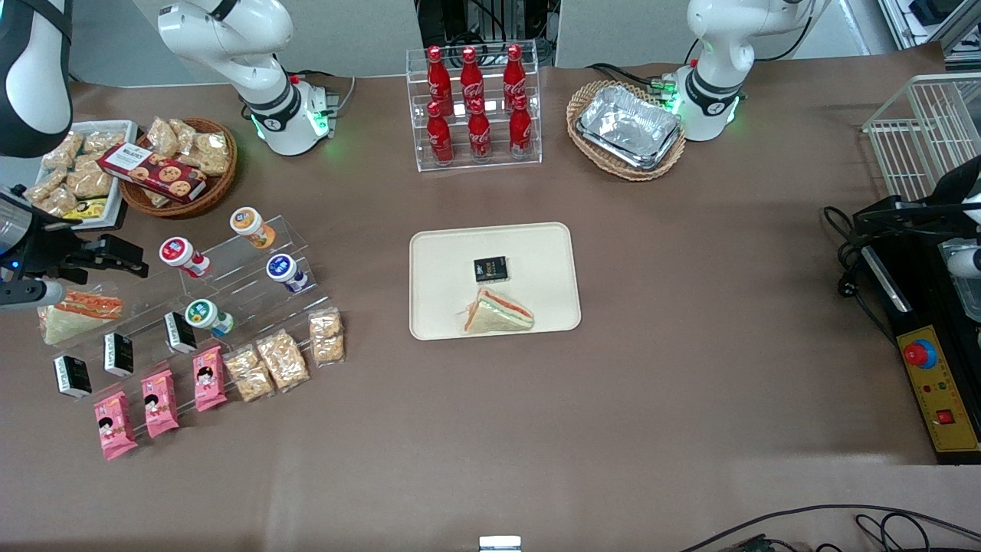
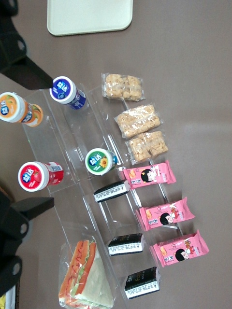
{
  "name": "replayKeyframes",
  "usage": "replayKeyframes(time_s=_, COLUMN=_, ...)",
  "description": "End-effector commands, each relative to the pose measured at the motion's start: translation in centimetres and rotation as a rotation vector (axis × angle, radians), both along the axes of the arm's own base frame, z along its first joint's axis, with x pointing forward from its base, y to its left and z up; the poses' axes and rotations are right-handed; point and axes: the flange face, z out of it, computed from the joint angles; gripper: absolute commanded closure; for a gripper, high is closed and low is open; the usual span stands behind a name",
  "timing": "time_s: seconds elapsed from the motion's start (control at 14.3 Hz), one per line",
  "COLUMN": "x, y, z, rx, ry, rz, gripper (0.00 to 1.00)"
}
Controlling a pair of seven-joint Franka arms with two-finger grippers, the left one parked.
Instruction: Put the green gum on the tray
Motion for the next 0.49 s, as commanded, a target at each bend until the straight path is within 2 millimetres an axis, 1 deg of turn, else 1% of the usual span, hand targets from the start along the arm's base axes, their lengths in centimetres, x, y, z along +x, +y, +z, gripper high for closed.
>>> replayKeyframes(time_s=0.0, x=0.47, y=0.00, z=0.67, rx=-0.007, ry=0.001, rz=0.012, gripper=0.00)
replayKeyframes(time_s=0.42, x=0.20, y=-0.15, z=0.47, rx=-0.004, ry=0.020, rz=0.032, gripper=0.00)
